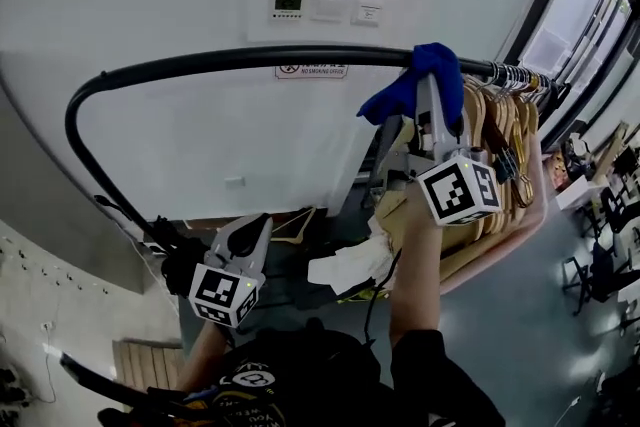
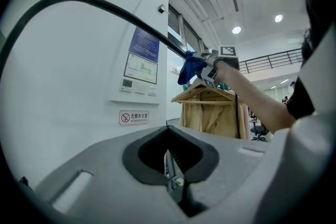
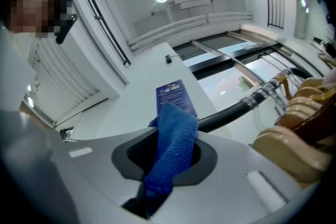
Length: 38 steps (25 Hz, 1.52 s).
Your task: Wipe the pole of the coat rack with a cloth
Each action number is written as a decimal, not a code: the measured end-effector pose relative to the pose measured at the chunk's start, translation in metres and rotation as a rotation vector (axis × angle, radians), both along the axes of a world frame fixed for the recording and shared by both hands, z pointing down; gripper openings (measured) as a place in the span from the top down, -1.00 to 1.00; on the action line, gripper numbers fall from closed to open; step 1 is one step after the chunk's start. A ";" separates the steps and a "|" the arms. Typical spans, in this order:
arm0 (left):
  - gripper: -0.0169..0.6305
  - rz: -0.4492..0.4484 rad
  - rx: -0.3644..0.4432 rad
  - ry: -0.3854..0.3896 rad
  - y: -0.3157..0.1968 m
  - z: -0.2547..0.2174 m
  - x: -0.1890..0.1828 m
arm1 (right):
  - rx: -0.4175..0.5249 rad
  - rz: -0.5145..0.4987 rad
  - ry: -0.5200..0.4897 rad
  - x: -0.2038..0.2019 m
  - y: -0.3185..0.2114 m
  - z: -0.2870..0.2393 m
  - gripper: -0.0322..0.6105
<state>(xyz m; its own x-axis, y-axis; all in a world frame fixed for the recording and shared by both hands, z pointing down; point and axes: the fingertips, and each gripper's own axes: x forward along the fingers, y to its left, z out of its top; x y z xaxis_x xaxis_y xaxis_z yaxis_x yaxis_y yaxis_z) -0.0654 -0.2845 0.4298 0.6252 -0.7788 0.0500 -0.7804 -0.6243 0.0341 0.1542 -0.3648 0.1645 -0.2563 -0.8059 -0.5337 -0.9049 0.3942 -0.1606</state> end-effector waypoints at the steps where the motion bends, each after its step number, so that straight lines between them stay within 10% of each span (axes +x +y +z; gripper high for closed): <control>1: 0.93 0.000 0.006 0.001 -0.002 -0.001 0.004 | 0.001 0.025 -0.034 0.022 -0.002 -0.001 0.70; 6: 0.93 -0.041 0.011 -0.005 -0.008 -0.002 0.006 | 0.019 -0.022 -0.039 0.026 -0.002 -0.003 0.70; 16: 0.93 -0.270 0.081 -0.005 0.001 -0.024 -0.061 | 0.068 -0.370 0.179 -0.179 0.022 0.000 0.70; 28: 0.93 -0.437 0.151 0.013 0.038 -0.060 -0.126 | 0.099 -0.563 0.410 -0.380 0.046 0.010 0.70; 38: 0.93 -0.335 0.104 0.008 0.023 -0.044 -0.092 | 0.105 -0.487 0.484 -0.344 0.039 0.017 0.71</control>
<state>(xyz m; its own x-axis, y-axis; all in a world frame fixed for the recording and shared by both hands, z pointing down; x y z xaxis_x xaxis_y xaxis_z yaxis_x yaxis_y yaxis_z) -0.1573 -0.2612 0.3862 0.3342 -0.9414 -0.0443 -0.9425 -0.3342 -0.0090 -0.1898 -0.3263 0.1815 -0.8046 -0.4887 -0.3374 -0.5811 0.7650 0.2777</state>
